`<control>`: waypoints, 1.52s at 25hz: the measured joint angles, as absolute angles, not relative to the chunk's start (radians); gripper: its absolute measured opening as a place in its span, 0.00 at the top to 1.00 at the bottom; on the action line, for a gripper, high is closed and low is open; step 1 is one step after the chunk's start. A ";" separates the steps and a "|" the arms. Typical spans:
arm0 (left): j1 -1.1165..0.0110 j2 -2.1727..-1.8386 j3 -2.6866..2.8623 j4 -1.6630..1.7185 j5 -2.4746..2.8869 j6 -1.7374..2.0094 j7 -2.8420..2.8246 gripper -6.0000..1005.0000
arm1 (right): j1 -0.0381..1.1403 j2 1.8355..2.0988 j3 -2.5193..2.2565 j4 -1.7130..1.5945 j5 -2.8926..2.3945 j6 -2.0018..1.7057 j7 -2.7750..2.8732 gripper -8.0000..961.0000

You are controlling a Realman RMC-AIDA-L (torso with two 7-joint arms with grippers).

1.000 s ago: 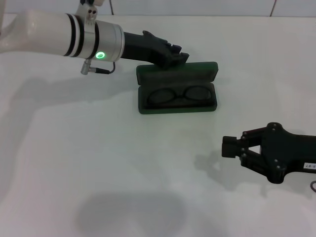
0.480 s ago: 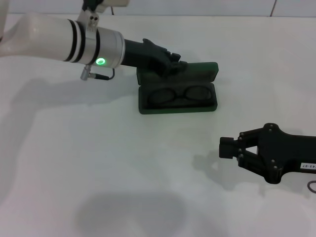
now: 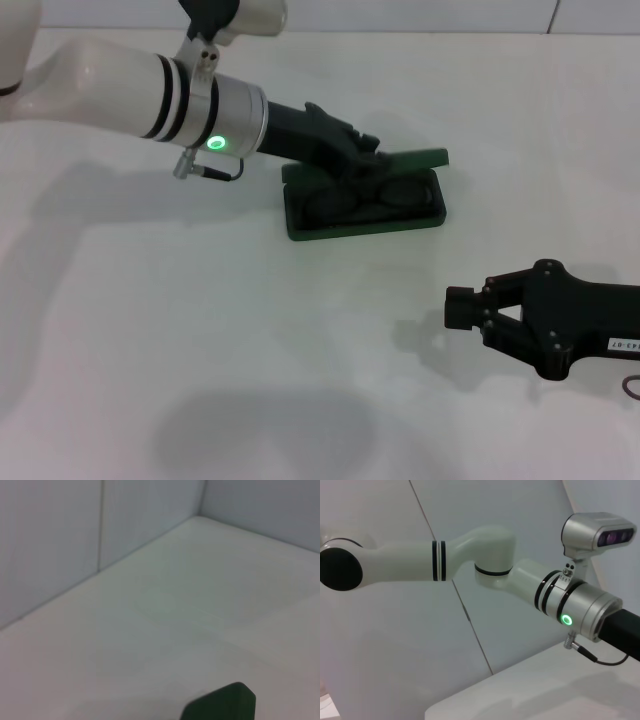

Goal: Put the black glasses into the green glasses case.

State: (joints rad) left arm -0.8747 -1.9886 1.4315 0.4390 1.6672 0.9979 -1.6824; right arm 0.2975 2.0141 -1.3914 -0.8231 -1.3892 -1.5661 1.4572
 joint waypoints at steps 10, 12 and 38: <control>-0.857 -2.003 1.432 0.445 1.721 1.069 -1.680 0.71 | 0.298 2.014 -1.396 -0.816 -1.389 -1.574 1.457 0.81; -0.850 -2.004 1.429 0.454 1.722 1.080 -1.673 0.71 | 0.296 2.014 -1.396 -0.816 -1.388 -1.576 1.457 0.81; -0.355 -1.966 1.051 0.722 1.524 1.916 -1.234 0.49 | 0.324 2.018 -1.273 -0.769 -1.279 -1.773 1.247 0.46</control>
